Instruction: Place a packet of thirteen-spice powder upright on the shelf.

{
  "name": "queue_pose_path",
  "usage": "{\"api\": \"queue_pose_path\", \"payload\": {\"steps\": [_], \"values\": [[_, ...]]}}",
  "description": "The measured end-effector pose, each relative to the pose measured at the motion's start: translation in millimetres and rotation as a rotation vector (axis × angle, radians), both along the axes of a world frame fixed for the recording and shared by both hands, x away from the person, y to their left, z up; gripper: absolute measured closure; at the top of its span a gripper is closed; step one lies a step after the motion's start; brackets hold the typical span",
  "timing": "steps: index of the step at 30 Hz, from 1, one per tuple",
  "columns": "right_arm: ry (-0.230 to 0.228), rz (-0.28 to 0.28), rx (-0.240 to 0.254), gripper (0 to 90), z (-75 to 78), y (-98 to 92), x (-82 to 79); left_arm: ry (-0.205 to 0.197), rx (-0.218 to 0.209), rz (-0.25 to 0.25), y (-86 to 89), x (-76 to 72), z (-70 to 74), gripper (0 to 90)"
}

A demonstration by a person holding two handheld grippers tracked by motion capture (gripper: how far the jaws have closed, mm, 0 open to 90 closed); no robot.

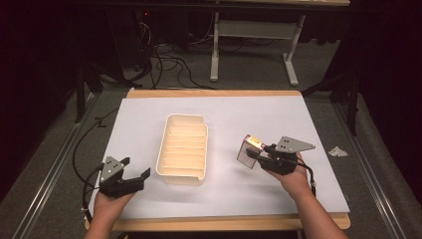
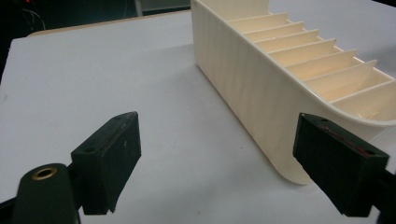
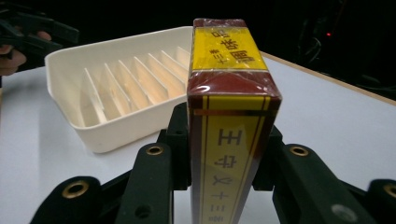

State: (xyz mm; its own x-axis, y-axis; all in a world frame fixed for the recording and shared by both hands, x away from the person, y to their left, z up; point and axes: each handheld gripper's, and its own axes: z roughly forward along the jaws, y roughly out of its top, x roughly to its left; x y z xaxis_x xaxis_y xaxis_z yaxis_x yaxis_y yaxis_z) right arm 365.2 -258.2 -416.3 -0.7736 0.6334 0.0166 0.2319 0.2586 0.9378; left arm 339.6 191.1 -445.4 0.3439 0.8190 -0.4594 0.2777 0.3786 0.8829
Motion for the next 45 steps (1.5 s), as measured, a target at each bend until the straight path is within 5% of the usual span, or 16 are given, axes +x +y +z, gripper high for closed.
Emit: {"api": "queue_pose_path", "payload": {"steps": [29, 45], "values": [[0.017, 0.318, 0.012, 68.2, 11.9, 78.4, 22.5, 0.0, -0.006, 0.008, 2.2, -0.8, -0.4, 15.6], [0.003, 0.38, -0.003, 68.2, 16.5, 94.2, 24.8, -0.002, -0.004, 0.004, 1.1, -2.0, 0.0, 15.6]]}}
